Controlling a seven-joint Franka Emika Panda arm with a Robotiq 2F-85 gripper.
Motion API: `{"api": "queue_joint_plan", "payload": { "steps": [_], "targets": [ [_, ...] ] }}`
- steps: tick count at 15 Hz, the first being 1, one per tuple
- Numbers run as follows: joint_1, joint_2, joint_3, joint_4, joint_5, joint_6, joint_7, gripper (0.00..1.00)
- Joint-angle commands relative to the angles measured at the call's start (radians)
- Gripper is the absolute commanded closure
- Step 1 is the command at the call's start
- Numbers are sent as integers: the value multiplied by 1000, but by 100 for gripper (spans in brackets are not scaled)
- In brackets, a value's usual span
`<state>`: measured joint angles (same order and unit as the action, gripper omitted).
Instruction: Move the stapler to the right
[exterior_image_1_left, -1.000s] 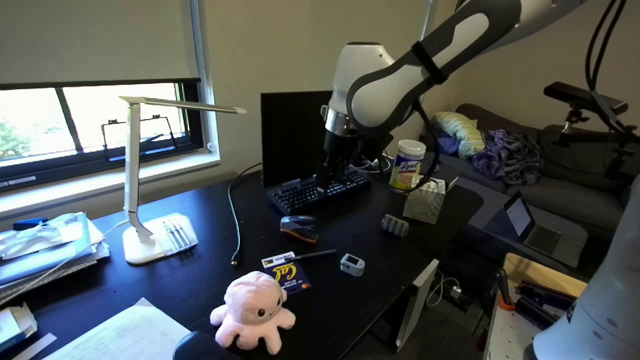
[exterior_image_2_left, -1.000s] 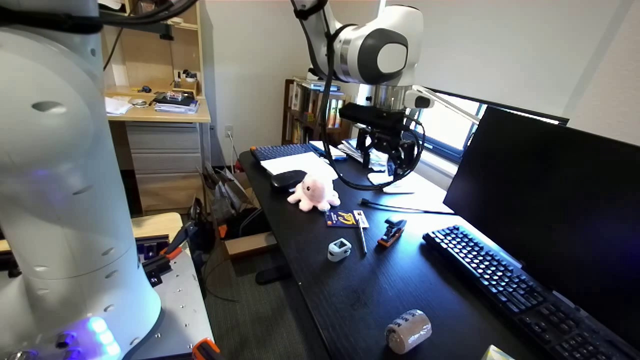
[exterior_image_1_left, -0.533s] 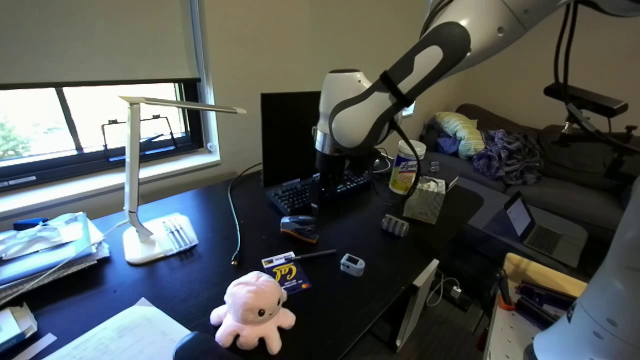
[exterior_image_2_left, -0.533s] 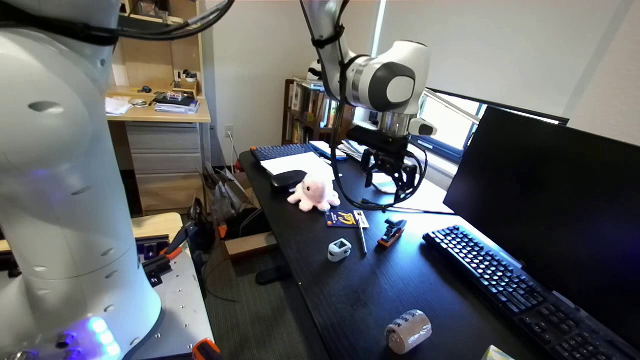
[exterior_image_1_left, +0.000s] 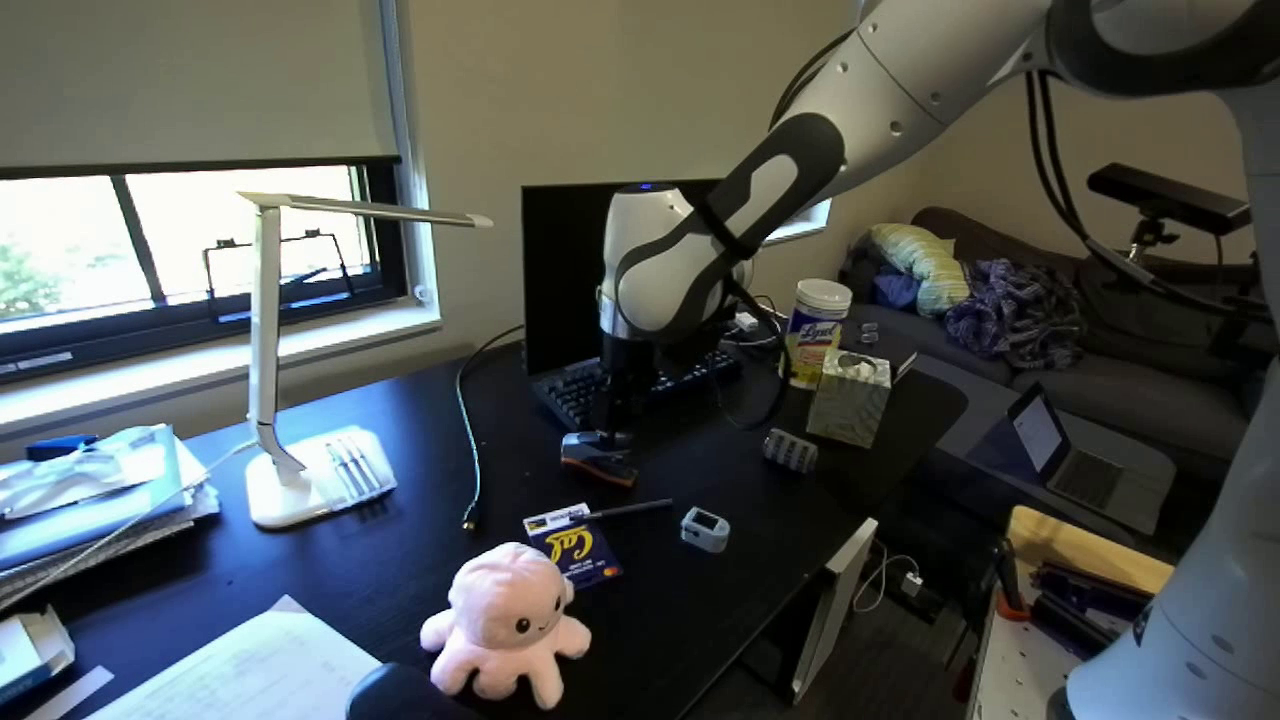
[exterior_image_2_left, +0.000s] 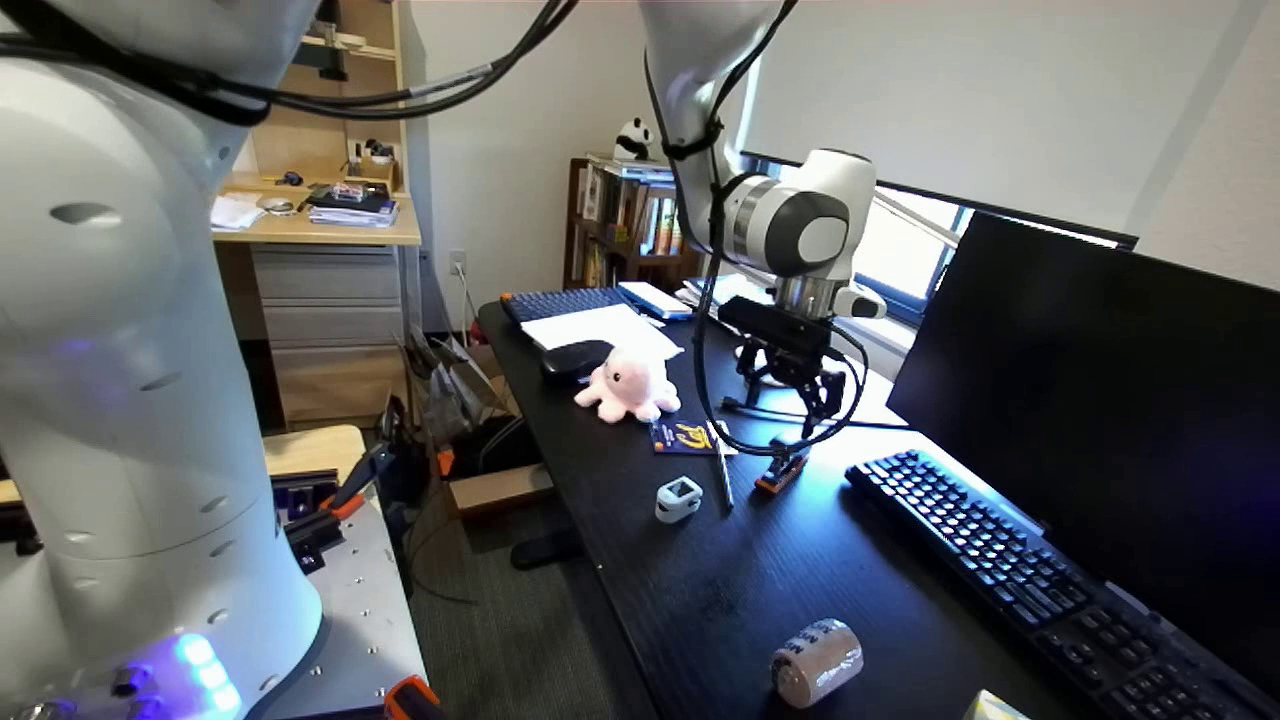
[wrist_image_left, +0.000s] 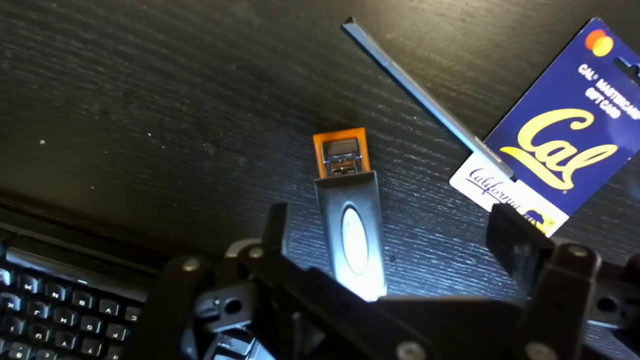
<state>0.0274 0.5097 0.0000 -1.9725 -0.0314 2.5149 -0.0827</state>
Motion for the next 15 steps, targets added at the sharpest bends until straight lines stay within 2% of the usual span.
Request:
{"api": "queue_joint_plan", "payload": {
  "steps": [1, 6, 7, 9, 15],
  "targets": [
    [-54, 97, 46, 120, 32, -37, -86, 0],
    [-105, 175, 101, 228, 55, -85, -187, 0],
    [-109, 183, 107, 242, 53, -100, -206, 25],
    [-99, 195, 98, 267, 37, -117, -204, 33],
    [-38, 192, 22, 270, -35, -61, -111, 74]
  ]
}}
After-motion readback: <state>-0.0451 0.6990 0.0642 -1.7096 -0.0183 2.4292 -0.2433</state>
